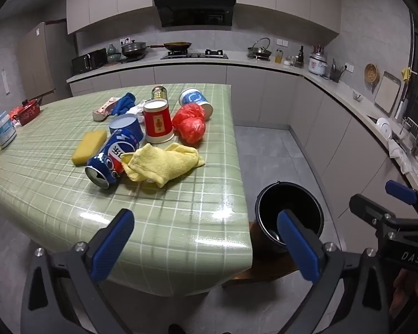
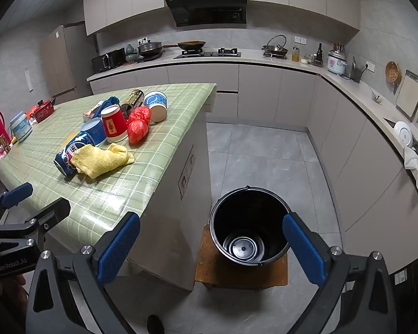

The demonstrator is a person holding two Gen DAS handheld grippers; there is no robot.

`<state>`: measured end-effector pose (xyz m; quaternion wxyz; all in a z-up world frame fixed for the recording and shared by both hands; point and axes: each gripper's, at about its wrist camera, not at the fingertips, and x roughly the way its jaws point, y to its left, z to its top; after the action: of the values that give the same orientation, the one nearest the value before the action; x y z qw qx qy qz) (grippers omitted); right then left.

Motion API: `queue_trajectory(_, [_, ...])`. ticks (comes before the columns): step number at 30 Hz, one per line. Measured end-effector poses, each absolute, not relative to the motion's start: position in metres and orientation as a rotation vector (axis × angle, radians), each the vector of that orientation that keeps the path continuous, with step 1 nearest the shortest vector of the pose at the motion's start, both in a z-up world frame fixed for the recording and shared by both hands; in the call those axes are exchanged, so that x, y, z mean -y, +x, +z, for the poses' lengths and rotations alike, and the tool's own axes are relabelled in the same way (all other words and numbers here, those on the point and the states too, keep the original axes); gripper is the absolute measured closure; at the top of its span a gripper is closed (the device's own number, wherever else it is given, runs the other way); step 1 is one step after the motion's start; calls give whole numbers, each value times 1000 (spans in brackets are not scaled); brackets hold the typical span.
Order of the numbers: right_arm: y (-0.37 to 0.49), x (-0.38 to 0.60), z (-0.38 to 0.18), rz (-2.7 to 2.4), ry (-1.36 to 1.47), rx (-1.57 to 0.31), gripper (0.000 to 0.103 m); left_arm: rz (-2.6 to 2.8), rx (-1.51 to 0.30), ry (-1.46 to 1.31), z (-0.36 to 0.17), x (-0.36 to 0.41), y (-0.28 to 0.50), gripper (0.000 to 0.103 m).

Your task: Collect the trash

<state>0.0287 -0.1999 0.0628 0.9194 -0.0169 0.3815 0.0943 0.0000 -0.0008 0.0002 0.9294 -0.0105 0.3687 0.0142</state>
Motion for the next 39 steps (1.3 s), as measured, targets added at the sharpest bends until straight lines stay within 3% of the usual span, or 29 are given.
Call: queue_trajectory(39, [16, 209, 76, 192, -30, -766, 0, 4, -748, -33, 7, 4, -9, 0])
